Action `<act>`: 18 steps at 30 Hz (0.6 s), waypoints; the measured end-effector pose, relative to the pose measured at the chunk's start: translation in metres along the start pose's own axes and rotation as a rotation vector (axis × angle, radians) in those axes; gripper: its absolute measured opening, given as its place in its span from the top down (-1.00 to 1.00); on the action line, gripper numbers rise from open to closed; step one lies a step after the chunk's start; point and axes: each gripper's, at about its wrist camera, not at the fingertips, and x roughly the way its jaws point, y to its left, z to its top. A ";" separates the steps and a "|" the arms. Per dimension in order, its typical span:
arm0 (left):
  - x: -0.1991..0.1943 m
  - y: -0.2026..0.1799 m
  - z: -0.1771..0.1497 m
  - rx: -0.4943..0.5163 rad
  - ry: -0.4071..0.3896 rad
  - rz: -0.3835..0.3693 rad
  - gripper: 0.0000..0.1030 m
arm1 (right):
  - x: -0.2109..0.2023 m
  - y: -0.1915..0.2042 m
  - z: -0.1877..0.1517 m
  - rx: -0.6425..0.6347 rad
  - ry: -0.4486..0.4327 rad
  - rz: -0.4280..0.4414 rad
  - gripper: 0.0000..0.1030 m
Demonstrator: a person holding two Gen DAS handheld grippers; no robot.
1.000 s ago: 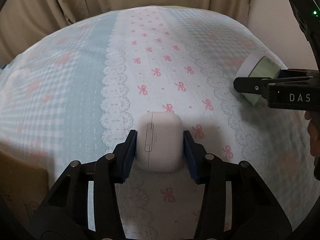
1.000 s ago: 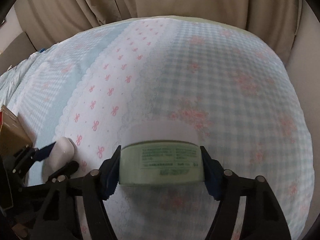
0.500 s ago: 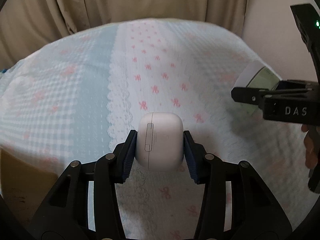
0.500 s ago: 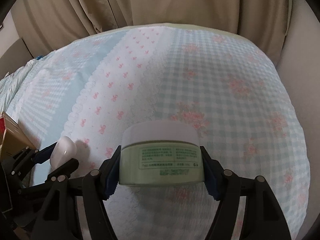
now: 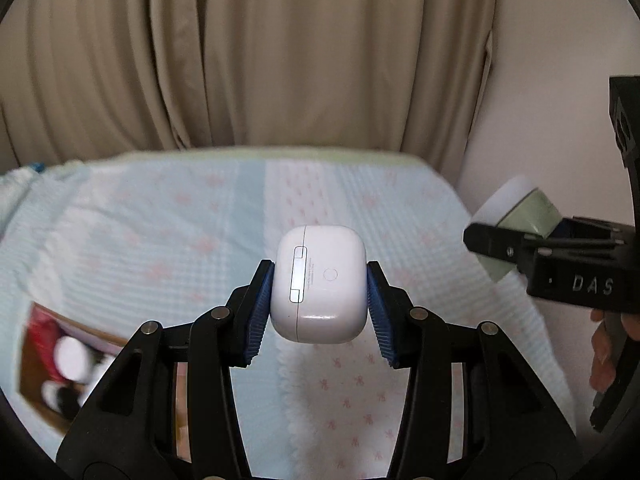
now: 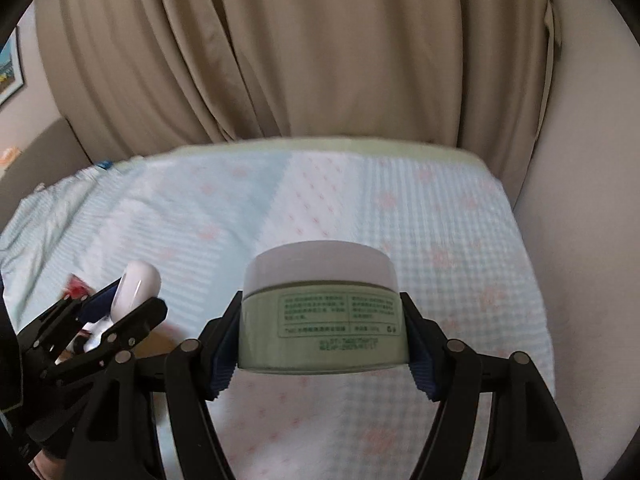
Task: Organize rigid objects
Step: 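Carry the earbud case and green jar into the box and open both tools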
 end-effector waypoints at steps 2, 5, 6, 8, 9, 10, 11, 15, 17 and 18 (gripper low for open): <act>-0.030 0.008 0.015 0.004 -0.009 0.010 0.19 | -0.031 0.018 0.011 -0.008 -0.011 0.015 -0.29; -0.068 0.025 0.033 0.004 -0.009 0.035 0.18 | -0.069 0.046 0.022 -0.004 -0.022 0.053 -0.29; -0.079 0.032 0.037 0.000 -0.013 0.041 0.18 | -0.079 0.054 0.025 -0.003 -0.024 0.068 -0.29; -0.099 0.048 0.042 -0.004 -0.019 0.055 0.19 | -0.098 0.076 0.030 -0.011 -0.029 0.096 -0.29; -0.111 0.058 0.045 -0.005 -0.023 0.064 0.19 | -0.106 0.088 0.031 -0.018 -0.030 0.109 -0.29; -0.118 0.066 0.045 -0.007 -0.025 0.069 0.19 | -0.111 0.098 0.032 -0.025 -0.029 0.118 -0.29; -0.128 0.078 0.046 -0.008 -0.026 0.076 0.19 | -0.115 0.109 0.032 -0.032 -0.031 0.129 -0.29; -0.155 0.118 0.042 -0.013 -0.020 0.085 0.19 | -0.124 0.152 0.029 -0.035 -0.025 0.155 -0.29; -0.166 0.143 0.037 -0.015 -0.007 0.079 0.19 | -0.124 0.173 0.026 -0.015 -0.015 0.169 -0.29; -0.170 0.156 0.035 -0.014 0.002 0.070 0.19 | -0.123 0.182 0.025 -0.008 -0.010 0.168 -0.29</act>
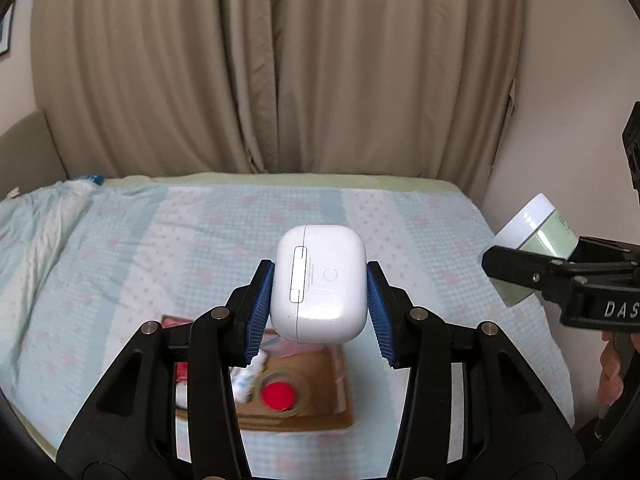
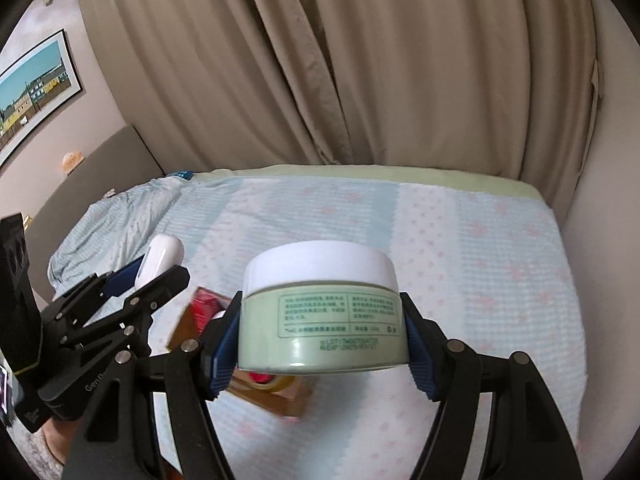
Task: Organize rigid objects
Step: 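Carry the earbud case and green jar into the box and open both tools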
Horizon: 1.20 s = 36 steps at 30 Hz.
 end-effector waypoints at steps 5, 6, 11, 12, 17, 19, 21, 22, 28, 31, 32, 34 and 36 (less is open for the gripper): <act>-0.009 0.057 -0.012 0.049 0.051 -0.044 0.19 | 0.018 0.049 -0.007 0.060 0.026 -0.038 -0.29; -0.008 0.068 -0.016 0.072 0.065 -0.056 0.19 | 0.024 0.057 -0.010 0.072 0.031 -0.049 -0.29; 0.009 0.109 -0.037 0.143 0.136 -0.104 0.19 | 0.060 0.090 -0.032 0.182 0.083 -0.109 -0.29; 0.015 0.115 -0.042 0.155 0.152 -0.114 0.19 | 0.068 0.094 -0.036 0.208 0.096 -0.118 -0.29; 0.044 0.136 -0.068 0.189 0.226 -0.146 0.19 | 0.110 0.108 -0.065 0.276 0.181 -0.157 -0.29; 0.057 0.141 -0.079 0.200 0.254 -0.150 0.19 | 0.124 0.110 -0.074 0.292 0.210 -0.169 -0.29; 0.072 0.145 -0.090 0.215 0.283 -0.154 0.19 | 0.138 0.110 -0.082 0.301 0.237 -0.178 -0.29; 0.079 0.146 -0.095 0.222 0.292 -0.155 0.19 | 0.147 0.109 -0.086 0.305 0.250 -0.182 -0.29; 0.128 0.150 -0.127 0.273 0.350 -0.185 0.19 | 0.200 0.095 -0.113 0.336 0.319 -0.216 -0.29; 0.151 0.151 -0.144 0.293 0.381 -0.189 0.19 | 0.223 0.087 -0.126 0.358 0.346 -0.225 -0.29; 0.160 0.152 -0.152 0.297 0.396 -0.188 0.19 | 0.230 0.084 -0.131 0.359 0.353 -0.225 -0.29; 0.169 0.150 -0.162 0.308 0.423 -0.186 0.19 | 0.241 0.082 -0.139 0.350 0.354 -0.217 -0.29; 0.178 0.150 -0.174 0.323 0.450 -0.193 0.19 | 0.249 0.083 -0.144 0.322 0.373 -0.232 -0.29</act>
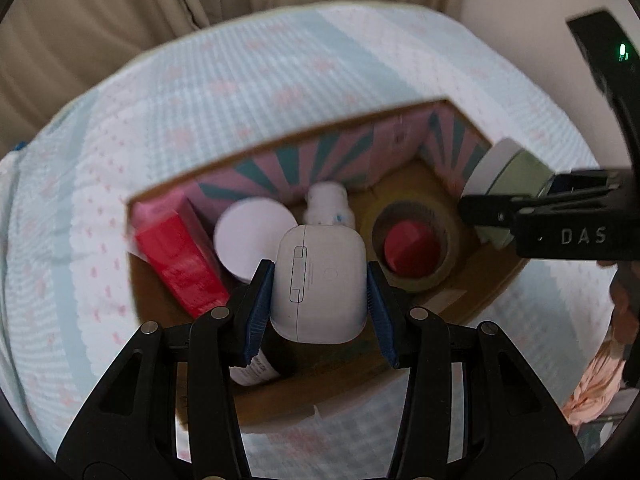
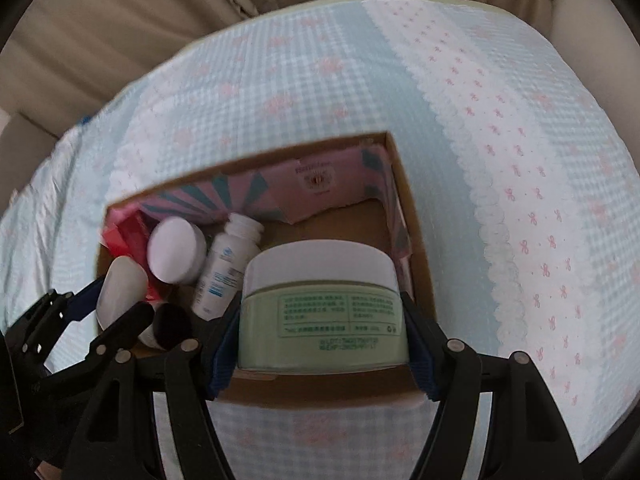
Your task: Organize rigid objects
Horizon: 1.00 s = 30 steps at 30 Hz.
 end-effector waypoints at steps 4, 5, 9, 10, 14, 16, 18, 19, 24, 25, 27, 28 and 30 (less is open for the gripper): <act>0.013 -0.004 -0.008 0.039 0.022 -0.008 0.19 | 0.009 0.000 -0.004 -0.001 0.015 -0.027 -0.29; 0.014 -0.005 -0.010 0.048 0.026 -0.010 0.19 | 0.012 0.000 -0.004 0.009 0.017 -0.031 -0.29; 0.019 -0.008 -0.010 0.078 0.048 -0.029 0.17 | 0.016 -0.002 -0.003 0.030 0.020 -0.065 -0.30; 0.019 -0.009 -0.010 0.083 0.050 -0.019 0.12 | 0.018 -0.003 -0.003 0.031 0.020 -0.069 -0.32; 0.013 -0.011 -0.010 0.087 0.035 -0.009 -1.00 | 0.010 0.002 -0.001 0.009 -0.016 0.005 -1.00; 0.011 -0.009 -0.012 0.069 0.040 0.000 -1.00 | 0.006 0.007 0.000 -0.019 -0.025 -0.051 -1.00; 0.009 -0.006 -0.013 0.049 0.041 0.023 -1.00 | 0.001 0.007 -0.001 -0.031 -0.041 -0.080 -1.00; 0.007 -0.005 -0.014 0.036 0.038 0.029 -1.00 | -0.001 0.006 -0.002 -0.034 -0.039 -0.077 -1.00; -0.006 0.000 -0.017 -0.038 0.032 0.068 -1.00 | -0.008 0.000 -0.003 -0.033 -0.047 -0.035 -1.00; -0.008 0.001 -0.016 -0.049 0.030 0.075 -1.00 | -0.009 0.000 -0.003 -0.032 -0.048 -0.023 -1.00; -0.018 -0.001 -0.015 -0.071 0.021 0.094 -1.00 | -0.011 -0.001 -0.002 -0.026 -0.052 -0.002 -1.00; -0.022 -0.002 -0.015 -0.079 0.017 0.100 -1.00 | -0.015 -0.001 -0.001 -0.025 -0.056 0.004 -1.00; -0.032 -0.004 -0.015 -0.103 0.007 0.114 -1.00 | -0.022 -0.002 -0.001 -0.027 -0.060 0.021 -1.00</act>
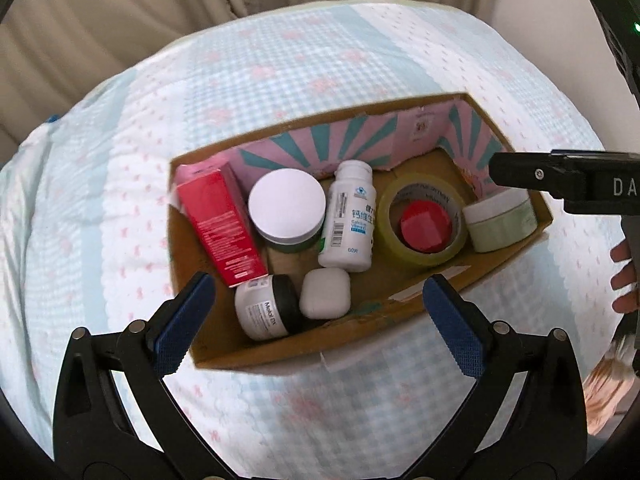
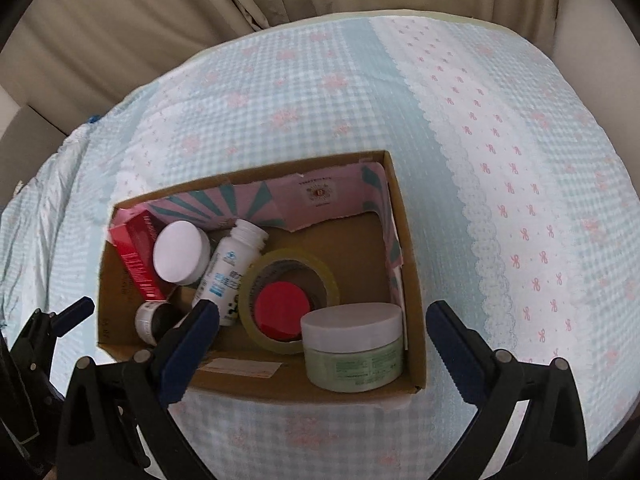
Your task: Organize rigid objects
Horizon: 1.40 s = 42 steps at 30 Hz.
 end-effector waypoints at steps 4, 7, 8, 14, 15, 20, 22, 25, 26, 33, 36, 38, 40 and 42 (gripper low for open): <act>-0.022 -0.009 0.001 -0.032 -0.018 0.026 -1.00 | -0.021 -0.002 0.003 -0.029 -0.021 0.017 -1.00; -0.047 -0.018 0.004 -0.058 -0.036 0.049 -1.00 | -0.038 -0.007 0.005 -0.046 -0.029 0.038 -1.00; -0.060 -0.022 0.007 -0.072 -0.048 0.054 -1.00 | -0.046 -0.009 0.006 -0.051 -0.031 0.047 -1.00; -0.145 -0.043 0.031 -0.155 -0.145 0.103 -1.00 | -0.125 -0.023 0.015 -0.110 -0.089 0.084 -1.00; -0.165 -0.046 0.036 -0.178 -0.174 0.106 -1.00 | -0.141 -0.026 0.016 -0.125 -0.105 0.084 -1.00; -0.259 -0.059 0.055 -0.271 -0.321 0.100 -1.00 | -0.235 -0.039 0.018 -0.183 -0.217 0.075 -1.00; -0.293 -0.067 0.061 -0.278 -0.386 0.088 -1.00 | -0.268 -0.045 0.017 -0.183 -0.264 0.067 -1.00; -0.333 -0.084 0.066 -0.256 -0.456 0.117 -1.00 | -0.311 -0.052 0.015 -0.177 -0.339 0.045 -1.00; -0.343 -0.089 0.067 -0.244 -0.475 0.126 -1.00 | -0.323 -0.053 0.013 -0.175 -0.364 0.038 -1.00; -0.382 -0.117 0.059 -0.217 -0.564 0.131 -1.00 | -0.384 -0.057 -0.005 -0.171 -0.493 -0.008 -1.00; -0.389 -0.123 0.053 -0.220 -0.578 0.134 -1.00 | -0.396 -0.056 -0.013 -0.175 -0.530 -0.037 -1.00; -0.390 -0.124 0.051 -0.218 -0.581 0.131 -1.00 | -0.401 -0.057 -0.017 -0.170 -0.549 -0.047 -1.00; -0.389 -0.125 0.048 -0.214 -0.577 0.136 -1.00 | -0.404 -0.058 -0.019 -0.173 -0.560 -0.059 -1.00; -0.388 -0.125 0.047 -0.215 -0.577 0.137 -1.00 | -0.406 -0.059 -0.020 -0.170 -0.567 -0.060 -1.00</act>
